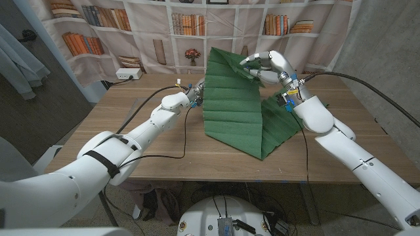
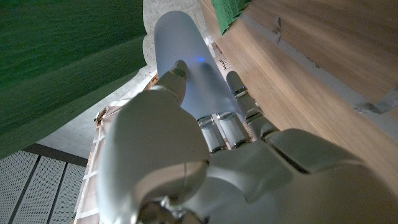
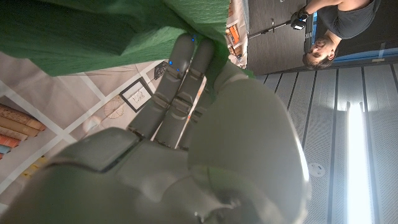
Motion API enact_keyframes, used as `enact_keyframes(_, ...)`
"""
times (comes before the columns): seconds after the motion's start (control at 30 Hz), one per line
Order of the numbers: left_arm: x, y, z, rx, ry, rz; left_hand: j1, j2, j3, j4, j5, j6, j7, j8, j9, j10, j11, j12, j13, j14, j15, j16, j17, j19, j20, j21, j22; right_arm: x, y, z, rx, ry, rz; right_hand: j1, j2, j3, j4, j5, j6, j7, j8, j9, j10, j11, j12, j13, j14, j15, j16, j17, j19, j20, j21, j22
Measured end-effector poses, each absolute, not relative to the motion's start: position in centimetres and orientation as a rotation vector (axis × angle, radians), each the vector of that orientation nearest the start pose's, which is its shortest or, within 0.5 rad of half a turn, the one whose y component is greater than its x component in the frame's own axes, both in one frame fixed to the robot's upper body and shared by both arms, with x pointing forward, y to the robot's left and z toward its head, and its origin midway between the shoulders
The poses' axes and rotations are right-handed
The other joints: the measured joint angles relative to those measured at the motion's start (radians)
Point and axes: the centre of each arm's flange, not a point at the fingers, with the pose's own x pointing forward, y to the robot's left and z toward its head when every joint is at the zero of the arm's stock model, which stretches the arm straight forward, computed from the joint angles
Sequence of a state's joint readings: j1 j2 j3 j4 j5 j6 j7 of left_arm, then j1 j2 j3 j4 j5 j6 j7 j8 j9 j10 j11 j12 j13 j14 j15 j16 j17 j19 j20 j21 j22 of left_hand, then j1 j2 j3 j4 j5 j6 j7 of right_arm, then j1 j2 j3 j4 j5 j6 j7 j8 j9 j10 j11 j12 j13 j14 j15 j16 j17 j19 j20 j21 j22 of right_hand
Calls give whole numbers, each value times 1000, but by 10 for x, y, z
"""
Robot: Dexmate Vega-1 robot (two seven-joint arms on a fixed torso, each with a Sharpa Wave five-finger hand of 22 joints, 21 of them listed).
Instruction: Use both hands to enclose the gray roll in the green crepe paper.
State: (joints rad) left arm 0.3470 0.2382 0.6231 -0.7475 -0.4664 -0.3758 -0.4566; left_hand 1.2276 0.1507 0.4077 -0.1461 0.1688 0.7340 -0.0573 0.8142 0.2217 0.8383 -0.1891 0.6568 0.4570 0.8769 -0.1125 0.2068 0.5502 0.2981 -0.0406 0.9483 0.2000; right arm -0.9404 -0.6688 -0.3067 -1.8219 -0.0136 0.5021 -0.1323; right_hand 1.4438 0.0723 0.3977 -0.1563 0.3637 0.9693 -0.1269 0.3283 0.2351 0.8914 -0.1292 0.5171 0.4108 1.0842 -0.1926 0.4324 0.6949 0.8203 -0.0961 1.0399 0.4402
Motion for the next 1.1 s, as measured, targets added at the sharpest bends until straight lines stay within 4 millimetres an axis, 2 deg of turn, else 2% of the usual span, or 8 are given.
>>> enact_keyframes(0.2,707,135,63,302,-610,-653,0,0,0,0,1,0,0,0,0,-1,2,0,0,0,0,0,0,0,0,7,0,494,-208,100,-631,-1277,238,-2,2,8,-8,-8,0,0,0,1,0,0,-2,5,0,0,-4,0,-5,-2,0,-5)
enact_keyframes(0.27,707,135,63,301,-610,-645,0,0,0,0,2,0,0,-1,0,-1,2,0,0,0,0,0,0,0,0,7,0,495,-208,105,-634,-1282,232,-2,2,8,-8,-8,0,0,-8,5,0,0,-4,5,0,0,-4,0,-9,1,0,-5)
enact_keyframes(0.6,700,137,55,291,-629,-630,0,0,0,0,2,-2,-2,-2,-4,-2,2,0,-1,0,0,0,4,-8,0,8,-5,497,-204,123,-700,-1339,214,1,5,10,-7,-20,-5,-5,-8,4,-5,-5,-4,11,0,0,-12,0,-16,1,8,-9)
enact_keyframes(1.1,695,135,55,291,-637,-638,0,0,0,0,1,-2,-2,-2,-5,-1,2,-4,5,0,0,0,4,-8,0,15,-5,504,-200,155,-770,-1408,176,5,9,13,-4,-35,-5,-5,-15,9,-5,-5,-12,14,-4,0,-19,0,-30,5,8,-14)
